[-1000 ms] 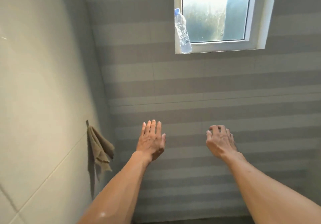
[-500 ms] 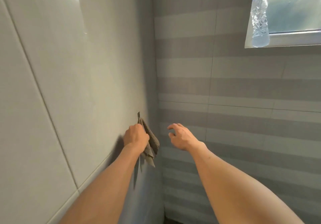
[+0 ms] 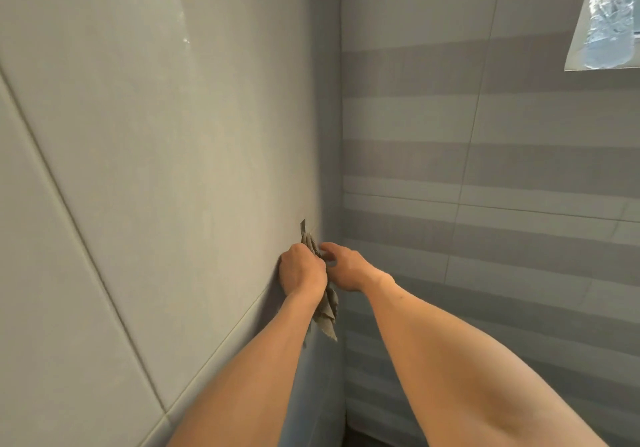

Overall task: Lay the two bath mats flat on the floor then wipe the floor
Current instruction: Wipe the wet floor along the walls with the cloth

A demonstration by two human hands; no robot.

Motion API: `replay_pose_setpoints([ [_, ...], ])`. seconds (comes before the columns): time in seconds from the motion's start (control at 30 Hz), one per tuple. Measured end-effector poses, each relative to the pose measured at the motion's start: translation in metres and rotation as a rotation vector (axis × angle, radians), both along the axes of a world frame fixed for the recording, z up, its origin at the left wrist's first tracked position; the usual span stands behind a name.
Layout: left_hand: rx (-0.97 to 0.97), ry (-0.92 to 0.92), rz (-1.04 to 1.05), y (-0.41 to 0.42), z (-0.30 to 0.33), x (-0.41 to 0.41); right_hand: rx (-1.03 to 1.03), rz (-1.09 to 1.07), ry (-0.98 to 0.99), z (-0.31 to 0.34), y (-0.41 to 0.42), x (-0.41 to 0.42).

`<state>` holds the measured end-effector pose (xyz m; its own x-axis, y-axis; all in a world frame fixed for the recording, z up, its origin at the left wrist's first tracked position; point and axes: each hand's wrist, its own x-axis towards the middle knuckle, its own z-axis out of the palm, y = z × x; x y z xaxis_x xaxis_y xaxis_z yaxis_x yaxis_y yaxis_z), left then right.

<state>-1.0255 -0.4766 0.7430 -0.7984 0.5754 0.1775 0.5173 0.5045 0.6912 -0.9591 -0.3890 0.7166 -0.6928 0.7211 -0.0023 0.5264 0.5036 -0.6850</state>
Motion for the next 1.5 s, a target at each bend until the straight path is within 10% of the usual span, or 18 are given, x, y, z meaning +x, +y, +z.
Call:
replay_pose_setpoints([
  [0.53,0.352,0.118,-0.282,0.07,0.013,0.049,0.09,-0.439,0.219,0.05,0.064,0.13],
  [1.5,-0.386,0.149,-1.731,0.223,-0.219,0.362,-0.465,-1.206,-0.102,-0.188,0.011,0.496],
])
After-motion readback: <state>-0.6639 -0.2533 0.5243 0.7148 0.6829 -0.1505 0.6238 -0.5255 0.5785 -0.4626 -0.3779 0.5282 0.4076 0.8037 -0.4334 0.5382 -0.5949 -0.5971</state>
